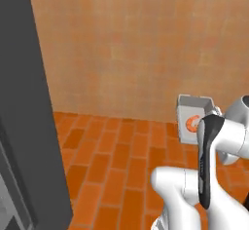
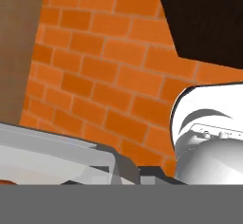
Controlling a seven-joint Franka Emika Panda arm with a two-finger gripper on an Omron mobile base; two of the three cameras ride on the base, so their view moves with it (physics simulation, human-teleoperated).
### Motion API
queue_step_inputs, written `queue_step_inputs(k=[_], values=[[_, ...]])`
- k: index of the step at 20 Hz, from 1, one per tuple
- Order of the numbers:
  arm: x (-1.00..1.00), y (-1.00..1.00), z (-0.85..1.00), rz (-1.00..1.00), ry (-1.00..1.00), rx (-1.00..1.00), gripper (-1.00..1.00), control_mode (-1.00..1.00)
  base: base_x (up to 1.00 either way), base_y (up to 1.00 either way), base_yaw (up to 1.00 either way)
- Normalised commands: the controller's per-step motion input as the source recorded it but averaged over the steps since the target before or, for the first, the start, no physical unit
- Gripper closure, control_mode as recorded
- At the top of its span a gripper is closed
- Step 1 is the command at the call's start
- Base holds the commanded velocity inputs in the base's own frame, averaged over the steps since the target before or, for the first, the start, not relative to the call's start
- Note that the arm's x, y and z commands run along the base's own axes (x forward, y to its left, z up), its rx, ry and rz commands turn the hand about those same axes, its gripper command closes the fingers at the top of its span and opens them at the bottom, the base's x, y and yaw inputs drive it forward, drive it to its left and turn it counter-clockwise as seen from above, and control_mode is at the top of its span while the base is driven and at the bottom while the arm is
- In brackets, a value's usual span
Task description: Take the meat container that has the shrimp and place it on the second highest rack of the freezer. Then take the vegetable container that has the sweet potato and bell pepper and place it on the highest rack of the freezer.
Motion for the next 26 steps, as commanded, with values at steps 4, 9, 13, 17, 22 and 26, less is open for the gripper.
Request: queue_step_inputs(k=[4,9,13,17,22,26], values=[[0.00,0.00,0.00,0.00,0.00,0.00,1.00,1.00,0.14,-0.06,0.91],[0.00,0.00,0.00,0.00,0.00,0.00,1.00,1.00,0.36,-0.49,0.68],[0.00,0.00,0.00,0.00,0.00,0.00,1.00,1.00,1.00,-1.00,0.20],[0.00,0.00,0.00,0.00,0.00,0.00,1.00,1.00,0.84,-0.92,0.25],[0.00,0.00,0.00,0.00,0.00,0.00,1.00,1.00,-0.01,-0.07,0.92],[0.00,0.00,0.00,0.00,0.00,0.00,1.00,1.00,-0.14,0.00,1.00]])
